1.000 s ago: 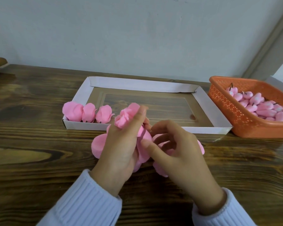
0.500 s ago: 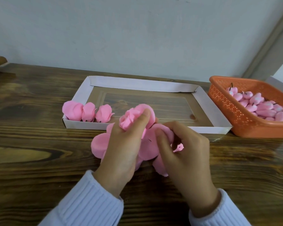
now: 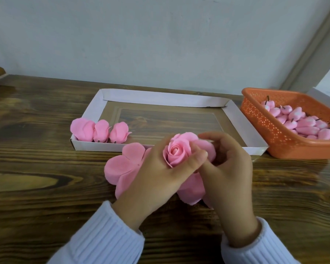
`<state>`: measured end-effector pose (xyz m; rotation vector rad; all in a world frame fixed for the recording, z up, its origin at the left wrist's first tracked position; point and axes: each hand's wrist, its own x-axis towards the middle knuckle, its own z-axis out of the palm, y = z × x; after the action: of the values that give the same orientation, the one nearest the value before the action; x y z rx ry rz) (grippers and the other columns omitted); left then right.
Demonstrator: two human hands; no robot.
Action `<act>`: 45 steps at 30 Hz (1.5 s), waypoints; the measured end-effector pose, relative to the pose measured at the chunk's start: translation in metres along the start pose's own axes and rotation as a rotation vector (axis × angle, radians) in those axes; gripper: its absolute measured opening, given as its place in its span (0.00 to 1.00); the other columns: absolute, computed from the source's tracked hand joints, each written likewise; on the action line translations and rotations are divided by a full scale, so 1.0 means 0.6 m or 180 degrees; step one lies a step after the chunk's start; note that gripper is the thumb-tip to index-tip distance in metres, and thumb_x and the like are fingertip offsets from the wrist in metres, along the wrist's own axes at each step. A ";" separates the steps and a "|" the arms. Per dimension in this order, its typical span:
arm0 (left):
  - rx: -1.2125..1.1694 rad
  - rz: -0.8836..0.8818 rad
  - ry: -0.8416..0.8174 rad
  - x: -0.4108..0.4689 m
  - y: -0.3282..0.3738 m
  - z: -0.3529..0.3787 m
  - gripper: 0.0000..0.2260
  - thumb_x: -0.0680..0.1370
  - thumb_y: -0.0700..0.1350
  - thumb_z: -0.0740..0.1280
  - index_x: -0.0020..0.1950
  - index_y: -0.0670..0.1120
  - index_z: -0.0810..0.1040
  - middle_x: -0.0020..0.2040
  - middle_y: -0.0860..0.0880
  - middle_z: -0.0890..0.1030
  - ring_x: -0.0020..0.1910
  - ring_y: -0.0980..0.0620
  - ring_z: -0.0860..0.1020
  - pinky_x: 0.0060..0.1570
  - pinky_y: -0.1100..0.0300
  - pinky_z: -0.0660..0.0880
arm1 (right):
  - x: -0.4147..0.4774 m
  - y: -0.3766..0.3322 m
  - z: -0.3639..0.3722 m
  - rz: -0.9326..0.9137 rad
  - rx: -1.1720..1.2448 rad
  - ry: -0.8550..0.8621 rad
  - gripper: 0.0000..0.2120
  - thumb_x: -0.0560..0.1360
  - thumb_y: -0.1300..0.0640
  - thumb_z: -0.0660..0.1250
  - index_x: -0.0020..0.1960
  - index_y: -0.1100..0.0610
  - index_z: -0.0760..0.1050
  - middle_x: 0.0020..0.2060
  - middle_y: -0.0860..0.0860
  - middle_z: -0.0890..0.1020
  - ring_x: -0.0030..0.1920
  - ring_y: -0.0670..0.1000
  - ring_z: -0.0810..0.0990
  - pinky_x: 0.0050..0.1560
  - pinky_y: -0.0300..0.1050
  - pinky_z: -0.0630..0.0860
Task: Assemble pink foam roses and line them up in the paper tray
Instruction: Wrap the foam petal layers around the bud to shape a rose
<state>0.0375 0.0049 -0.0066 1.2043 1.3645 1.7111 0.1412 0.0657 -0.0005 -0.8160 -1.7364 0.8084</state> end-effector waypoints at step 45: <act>-0.1187 -0.0656 0.0576 0.016 0.001 -0.027 0.12 0.66 0.47 0.75 0.44 0.43 0.80 0.42 0.40 0.76 0.45 0.41 0.73 0.49 0.44 0.66 | 0.008 0.002 -0.008 0.0894 0.1323 -0.1009 0.04 0.78 0.63 0.62 0.50 0.60 0.75 0.42 0.51 0.84 0.42 0.46 0.83 0.38 0.33 0.76</act>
<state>0.0191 0.0073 -0.0041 0.6931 1.1556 1.8539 0.1447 0.0711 0.0022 -0.6780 -1.6535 1.4984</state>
